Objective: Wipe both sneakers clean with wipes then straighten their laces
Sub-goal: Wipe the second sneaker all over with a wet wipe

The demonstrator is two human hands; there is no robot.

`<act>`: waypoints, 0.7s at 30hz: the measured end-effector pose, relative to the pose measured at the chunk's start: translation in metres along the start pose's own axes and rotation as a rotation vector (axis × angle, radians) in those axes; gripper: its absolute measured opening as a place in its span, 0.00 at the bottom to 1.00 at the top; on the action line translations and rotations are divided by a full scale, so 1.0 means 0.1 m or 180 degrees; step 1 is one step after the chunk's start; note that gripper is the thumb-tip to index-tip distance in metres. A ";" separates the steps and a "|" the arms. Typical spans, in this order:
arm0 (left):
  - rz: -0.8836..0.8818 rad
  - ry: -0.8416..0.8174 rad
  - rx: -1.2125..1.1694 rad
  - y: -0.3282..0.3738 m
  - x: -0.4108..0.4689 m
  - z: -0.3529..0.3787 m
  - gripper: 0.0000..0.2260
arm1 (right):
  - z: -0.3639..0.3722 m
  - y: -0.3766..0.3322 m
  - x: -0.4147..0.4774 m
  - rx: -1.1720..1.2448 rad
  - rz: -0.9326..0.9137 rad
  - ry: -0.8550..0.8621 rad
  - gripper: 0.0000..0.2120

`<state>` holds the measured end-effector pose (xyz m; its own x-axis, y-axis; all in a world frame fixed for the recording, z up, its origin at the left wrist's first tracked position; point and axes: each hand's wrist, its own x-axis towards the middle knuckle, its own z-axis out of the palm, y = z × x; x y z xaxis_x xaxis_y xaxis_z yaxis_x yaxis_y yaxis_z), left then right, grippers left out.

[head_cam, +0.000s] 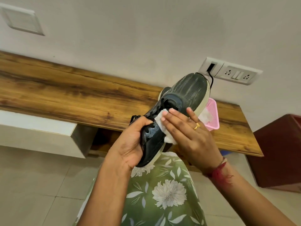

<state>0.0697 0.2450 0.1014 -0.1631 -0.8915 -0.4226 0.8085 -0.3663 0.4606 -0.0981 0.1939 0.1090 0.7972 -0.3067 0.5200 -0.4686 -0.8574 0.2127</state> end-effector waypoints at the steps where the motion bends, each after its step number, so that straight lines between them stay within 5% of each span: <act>1: -0.0010 -0.0022 -0.0002 -0.01 0.00 0.01 0.14 | 0.03 -0.07 -0.01 0.0088 0.0096 0.0051 0.20; 7: -0.0113 0.0143 0.0141 -0.01 0.00 -0.03 0.21 | 0.11 -0.33 -0.12 0.0360 -0.0200 -0.0223 0.17; 12: -0.0133 0.0132 0.0191 -0.04 -0.02 0.00 0.31 | 0.20 -0.25 -0.12 0.0281 0.0544 0.0039 0.18; 17: -0.0217 0.0158 0.0069 0.01 -0.01 -0.06 0.37 | 0.17 -0.40 -0.16 0.0446 -0.0281 -0.0399 0.17; 21: -0.0128 0.0091 0.0069 -0.01 -0.02 -0.01 0.41 | 0.20 -0.41 -0.09 0.0740 0.0527 -0.0234 0.20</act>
<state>0.0705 0.2477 0.1010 -0.1787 -0.8681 -0.4631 0.7892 -0.4075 0.4594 -0.0787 0.2236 0.0795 0.7465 -0.4722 0.4687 -0.5016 -0.8623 -0.0697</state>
